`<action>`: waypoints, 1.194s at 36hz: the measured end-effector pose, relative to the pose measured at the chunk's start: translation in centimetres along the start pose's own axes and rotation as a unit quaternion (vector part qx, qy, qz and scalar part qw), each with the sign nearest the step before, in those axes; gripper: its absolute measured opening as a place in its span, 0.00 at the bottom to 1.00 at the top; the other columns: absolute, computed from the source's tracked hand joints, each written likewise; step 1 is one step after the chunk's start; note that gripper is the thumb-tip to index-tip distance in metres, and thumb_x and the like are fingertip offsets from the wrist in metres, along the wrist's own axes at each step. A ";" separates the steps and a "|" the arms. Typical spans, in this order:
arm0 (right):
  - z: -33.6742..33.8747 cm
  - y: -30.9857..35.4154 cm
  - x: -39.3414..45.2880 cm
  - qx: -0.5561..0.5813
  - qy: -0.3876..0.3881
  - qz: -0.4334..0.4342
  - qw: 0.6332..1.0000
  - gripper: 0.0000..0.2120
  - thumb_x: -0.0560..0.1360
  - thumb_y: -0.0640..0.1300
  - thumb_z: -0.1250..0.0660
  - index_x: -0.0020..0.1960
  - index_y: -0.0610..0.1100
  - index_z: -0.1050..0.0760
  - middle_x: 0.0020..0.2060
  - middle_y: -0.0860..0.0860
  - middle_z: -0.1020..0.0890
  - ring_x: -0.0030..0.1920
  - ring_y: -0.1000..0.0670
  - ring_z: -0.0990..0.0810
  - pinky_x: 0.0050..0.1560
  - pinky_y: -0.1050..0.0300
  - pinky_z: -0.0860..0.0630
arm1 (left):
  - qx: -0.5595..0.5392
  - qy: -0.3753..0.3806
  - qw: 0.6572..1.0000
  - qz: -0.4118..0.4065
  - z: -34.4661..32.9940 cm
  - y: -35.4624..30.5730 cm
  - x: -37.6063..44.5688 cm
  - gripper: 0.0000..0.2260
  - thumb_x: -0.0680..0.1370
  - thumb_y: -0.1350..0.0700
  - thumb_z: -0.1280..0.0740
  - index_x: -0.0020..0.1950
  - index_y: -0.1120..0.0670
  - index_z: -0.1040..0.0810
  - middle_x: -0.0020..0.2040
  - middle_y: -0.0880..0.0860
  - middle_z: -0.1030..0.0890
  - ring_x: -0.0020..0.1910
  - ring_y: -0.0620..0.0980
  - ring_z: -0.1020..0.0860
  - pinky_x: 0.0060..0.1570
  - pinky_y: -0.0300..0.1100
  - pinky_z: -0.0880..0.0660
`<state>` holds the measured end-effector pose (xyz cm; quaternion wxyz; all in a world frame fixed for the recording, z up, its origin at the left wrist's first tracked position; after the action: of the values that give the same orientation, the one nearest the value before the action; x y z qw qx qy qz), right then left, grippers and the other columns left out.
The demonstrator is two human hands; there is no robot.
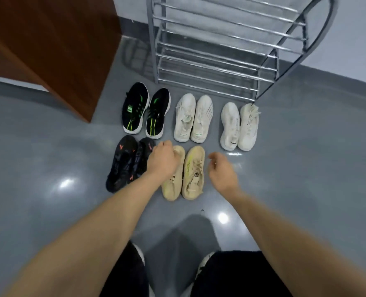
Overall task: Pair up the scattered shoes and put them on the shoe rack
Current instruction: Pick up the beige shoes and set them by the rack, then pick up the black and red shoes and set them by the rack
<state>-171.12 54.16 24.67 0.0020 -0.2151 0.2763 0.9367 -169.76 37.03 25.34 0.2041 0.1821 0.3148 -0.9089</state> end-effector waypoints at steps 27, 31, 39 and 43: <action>17.9 34.2 -19.2 0.048 0.103 0.164 0.980 0.08 0.79 0.41 0.44 0.54 0.46 0.27 0.39 0.47 0.22 0.40 0.46 0.24 0.46 0.48 0.25 | -0.102 -0.131 0.981 0.097 35.7 -1.6 -26.8 0.10 0.80 0.58 0.43 0.56 0.59 0.26 0.55 0.59 0.21 0.56 0.59 0.25 0.53 0.48 0.28; 16.7 37.1 -21.8 0.033 0.150 0.199 0.968 0.08 0.79 0.41 0.44 0.54 0.45 0.27 0.43 0.45 0.20 0.42 0.44 0.22 0.46 0.48 0.26 | -0.133 -0.155 0.968 0.143 37.2 0.5 -31.4 0.10 0.80 0.58 0.42 0.58 0.60 0.26 0.57 0.59 0.21 0.57 0.59 0.25 0.55 0.47 0.29; 14.2 42.1 -29.7 -0.039 0.260 0.343 0.902 0.09 0.80 0.42 0.43 0.55 0.43 0.26 0.47 0.45 0.19 0.44 0.46 0.23 0.47 0.51 0.27 | -0.184 -0.279 0.905 0.261 38.4 3.1 -43.6 0.09 0.80 0.59 0.42 0.51 0.60 0.24 0.52 0.61 0.20 0.53 0.60 0.23 0.50 0.46 0.29; 13.5 42.8 -35.0 -0.079 0.291 0.425 0.854 0.09 0.79 0.39 0.43 0.53 0.42 0.25 0.45 0.44 0.18 0.43 0.45 0.22 0.45 0.51 0.26 | -0.256 -0.339 0.850 0.312 36.9 3.0 -50.5 0.11 0.79 0.59 0.43 0.55 0.62 0.23 0.54 0.61 0.20 0.54 0.60 0.23 0.53 0.47 0.27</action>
<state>-150.01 28.92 71.08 -0.4933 -0.3390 0.2534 0.7599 -132.88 23.97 74.22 0.6103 -0.1077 0.3738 -0.6901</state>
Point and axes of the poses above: each hand's wrist, its own x-axis towards the middle knuckle, its own z-axis out of the back of the hand, y = z × x, the point moved 1 cm from there along x, towards the middle knuckle
